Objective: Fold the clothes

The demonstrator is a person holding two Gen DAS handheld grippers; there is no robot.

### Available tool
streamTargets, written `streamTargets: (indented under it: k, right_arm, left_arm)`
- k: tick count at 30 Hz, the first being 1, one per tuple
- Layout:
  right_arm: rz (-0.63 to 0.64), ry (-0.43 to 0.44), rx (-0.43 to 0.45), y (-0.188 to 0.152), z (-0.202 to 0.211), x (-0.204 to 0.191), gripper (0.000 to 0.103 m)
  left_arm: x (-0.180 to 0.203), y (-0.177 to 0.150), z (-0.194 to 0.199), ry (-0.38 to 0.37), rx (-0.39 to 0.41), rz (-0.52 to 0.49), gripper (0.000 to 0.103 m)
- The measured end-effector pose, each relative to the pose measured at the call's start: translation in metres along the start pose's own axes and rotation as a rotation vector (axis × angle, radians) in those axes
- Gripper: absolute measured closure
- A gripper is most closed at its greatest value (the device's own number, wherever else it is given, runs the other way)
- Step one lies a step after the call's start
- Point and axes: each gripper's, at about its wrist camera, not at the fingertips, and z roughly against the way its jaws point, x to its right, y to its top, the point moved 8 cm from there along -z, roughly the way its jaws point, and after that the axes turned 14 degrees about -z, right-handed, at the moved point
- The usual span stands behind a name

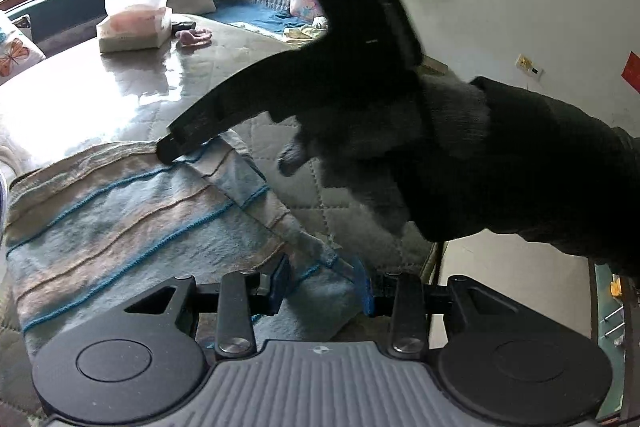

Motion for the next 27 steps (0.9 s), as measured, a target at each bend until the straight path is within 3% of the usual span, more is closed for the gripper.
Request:
streamTargets:
  k: [5,9,14,17,23,27]
  right_arm:
    - [0.014,-0.004,0.005,0.001,0.004,-0.002,0.091]
    - [0.024,0.003,0.022,0.001,0.017,-0.006,0.090]
    - [0.072,0.015,0.039,-0.009,0.043,-0.015,0.081]
    - [0.090,0.017,0.031,-0.017,0.049,-0.019,0.081]
    - [0.128,0.040,0.019,-0.032,0.048,-0.029,0.080]
    - [0.139,0.029,0.004,-0.038,0.038,-0.029,0.080]
  left_arm:
    - [-0.003,-0.002,0.011,-0.006,0.013,0.019,0.065]
    - [-0.021,-0.005,0.031,0.049,0.029,0.034,0.065]
    - [-0.077,-0.007,0.052,0.184,0.041,0.117,0.065]
    - [-0.114,-0.007,0.053,0.258,0.042,0.176,0.070]
    - [-0.172,-0.010,0.043,0.325,0.038,0.279,0.077]
    - [-0.188,-0.020,0.036,0.333,0.028,0.319,0.078]
